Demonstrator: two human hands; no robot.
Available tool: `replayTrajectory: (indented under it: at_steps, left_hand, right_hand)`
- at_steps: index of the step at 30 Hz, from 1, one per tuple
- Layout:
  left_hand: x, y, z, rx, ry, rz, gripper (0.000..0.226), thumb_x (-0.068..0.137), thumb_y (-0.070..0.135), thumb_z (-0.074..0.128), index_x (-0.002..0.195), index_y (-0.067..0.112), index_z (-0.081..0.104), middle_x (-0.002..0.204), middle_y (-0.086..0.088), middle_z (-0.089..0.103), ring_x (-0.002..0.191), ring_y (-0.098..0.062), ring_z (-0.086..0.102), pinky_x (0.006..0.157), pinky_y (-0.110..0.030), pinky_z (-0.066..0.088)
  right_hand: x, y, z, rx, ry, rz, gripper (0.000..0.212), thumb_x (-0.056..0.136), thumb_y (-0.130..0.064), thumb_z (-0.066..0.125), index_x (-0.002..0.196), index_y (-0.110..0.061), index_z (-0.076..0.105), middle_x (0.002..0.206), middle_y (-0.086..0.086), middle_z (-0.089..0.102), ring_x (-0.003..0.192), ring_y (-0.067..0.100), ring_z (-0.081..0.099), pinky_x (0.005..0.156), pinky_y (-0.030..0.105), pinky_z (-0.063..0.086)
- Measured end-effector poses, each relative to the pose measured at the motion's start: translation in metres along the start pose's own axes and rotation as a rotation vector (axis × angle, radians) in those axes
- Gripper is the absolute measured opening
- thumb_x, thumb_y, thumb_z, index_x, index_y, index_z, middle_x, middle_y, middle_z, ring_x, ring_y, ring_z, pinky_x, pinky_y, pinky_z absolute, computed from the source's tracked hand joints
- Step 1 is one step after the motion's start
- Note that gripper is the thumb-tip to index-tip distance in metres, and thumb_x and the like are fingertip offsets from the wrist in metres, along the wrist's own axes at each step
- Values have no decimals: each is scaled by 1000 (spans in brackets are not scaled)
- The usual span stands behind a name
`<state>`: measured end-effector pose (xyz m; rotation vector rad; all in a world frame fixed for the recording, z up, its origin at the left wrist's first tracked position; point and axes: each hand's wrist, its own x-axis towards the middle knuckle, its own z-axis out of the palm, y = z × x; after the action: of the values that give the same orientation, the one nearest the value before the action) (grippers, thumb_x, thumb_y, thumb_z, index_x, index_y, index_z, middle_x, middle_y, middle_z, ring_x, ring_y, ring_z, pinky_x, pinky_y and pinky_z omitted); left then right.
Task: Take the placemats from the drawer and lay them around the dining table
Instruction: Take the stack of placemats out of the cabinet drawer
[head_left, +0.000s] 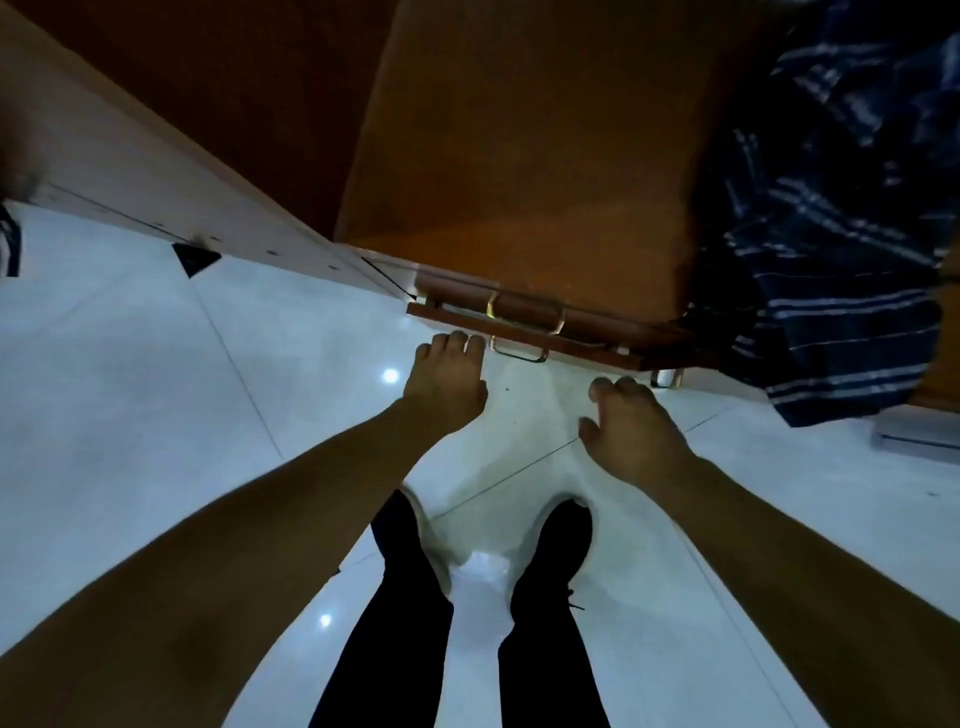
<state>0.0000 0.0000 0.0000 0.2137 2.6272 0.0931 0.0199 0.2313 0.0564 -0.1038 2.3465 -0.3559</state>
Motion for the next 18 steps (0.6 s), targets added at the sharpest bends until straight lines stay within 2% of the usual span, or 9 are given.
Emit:
replayTrajectory:
  at_steps: [5,10,13,16,18]
  left_hand:
    - [39,-3,22,67,15,82,65,82,30,67,136,5,41,131,-20,53,122,-39,49,98,-49,44]
    - [64,-13,41,108,-30,98,65,83,33,65,136,6,39,132,-18,52,123,-38,47,104,-50,40]
    - [75,-19,50,127,-46,106,64,85,33,63,139,8,37,135,-16,49,129,-36,43,110,-51,34]
    - [82,-25,56,148,-20,121,58,86,34,61,135,10,42,127,-14,52,121,-33,47,105,-48,38]
    - [83,-28,58,130,-7,122,58,84,36,62,134,11,44,123,-12,53,119,-31,48,104,-47,39]
  right_hand:
    - [54,3,17,76,16,-23,60,90,-32,61,139,-7,39,141,18,46,128,35,46,104,46,45]
    - [89,5,39,73,-28,23,73,89,-39,61,147,-13,25,153,15,32,139,36,34,109,46,40]
    - [101,8,49,19,-16,23,77,89,-41,61,148,-11,23,155,15,26,143,37,25,114,46,31]
    - [110,12,55,-26,18,25,80,87,-43,62,148,-9,23,152,16,29,142,37,24,118,48,22]
    - [113,13,58,-49,36,31,82,86,-46,62,148,-8,24,148,16,32,140,37,27,117,50,23]
